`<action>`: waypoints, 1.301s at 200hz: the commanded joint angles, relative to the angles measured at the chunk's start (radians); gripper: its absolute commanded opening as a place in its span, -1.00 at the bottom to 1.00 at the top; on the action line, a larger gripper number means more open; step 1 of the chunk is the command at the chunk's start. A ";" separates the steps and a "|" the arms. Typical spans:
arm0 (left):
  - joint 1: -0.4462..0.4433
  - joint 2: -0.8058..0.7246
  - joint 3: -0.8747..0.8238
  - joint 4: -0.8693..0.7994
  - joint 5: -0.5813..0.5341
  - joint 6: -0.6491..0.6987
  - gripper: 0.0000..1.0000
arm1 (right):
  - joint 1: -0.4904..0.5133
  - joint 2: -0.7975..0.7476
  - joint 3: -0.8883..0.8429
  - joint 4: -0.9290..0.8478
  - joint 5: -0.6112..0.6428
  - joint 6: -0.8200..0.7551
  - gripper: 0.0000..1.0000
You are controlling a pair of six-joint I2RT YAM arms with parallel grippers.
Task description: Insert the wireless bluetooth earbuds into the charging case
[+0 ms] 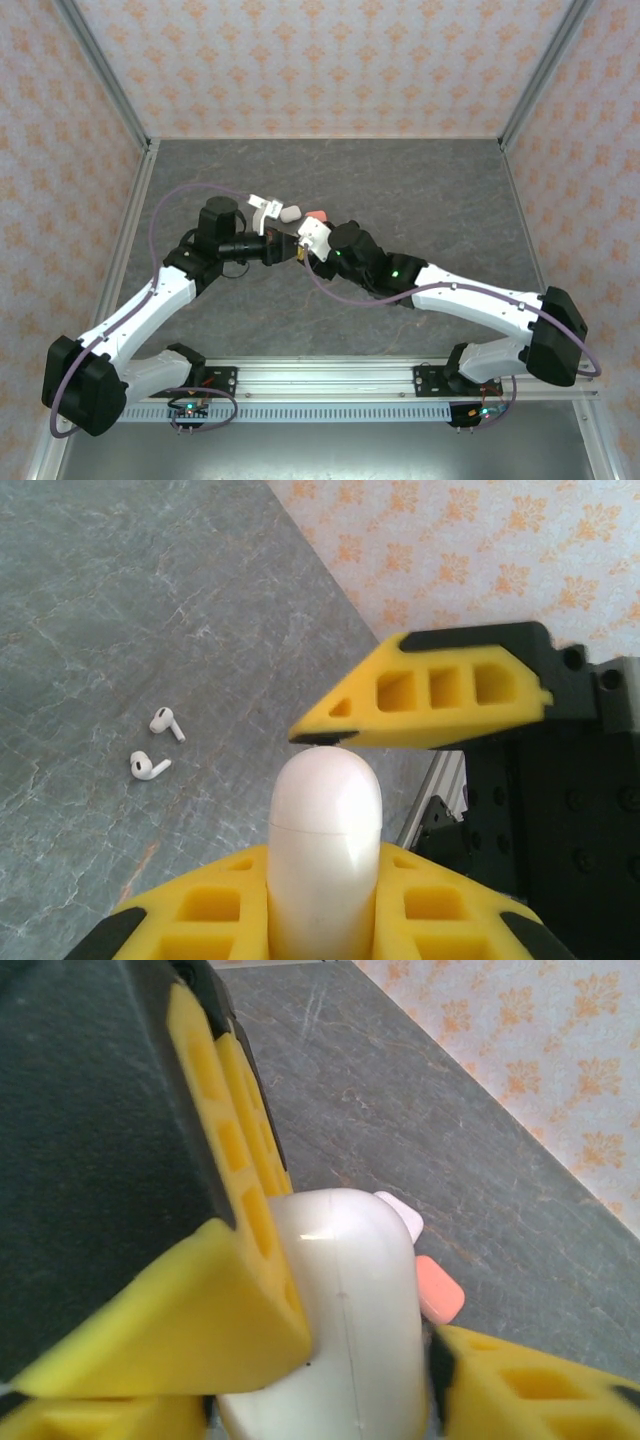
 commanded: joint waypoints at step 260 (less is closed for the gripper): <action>-0.298 -0.037 0.010 0.320 -0.234 0.205 -1.00 | -0.421 -0.422 -0.239 0.147 -0.536 0.463 0.99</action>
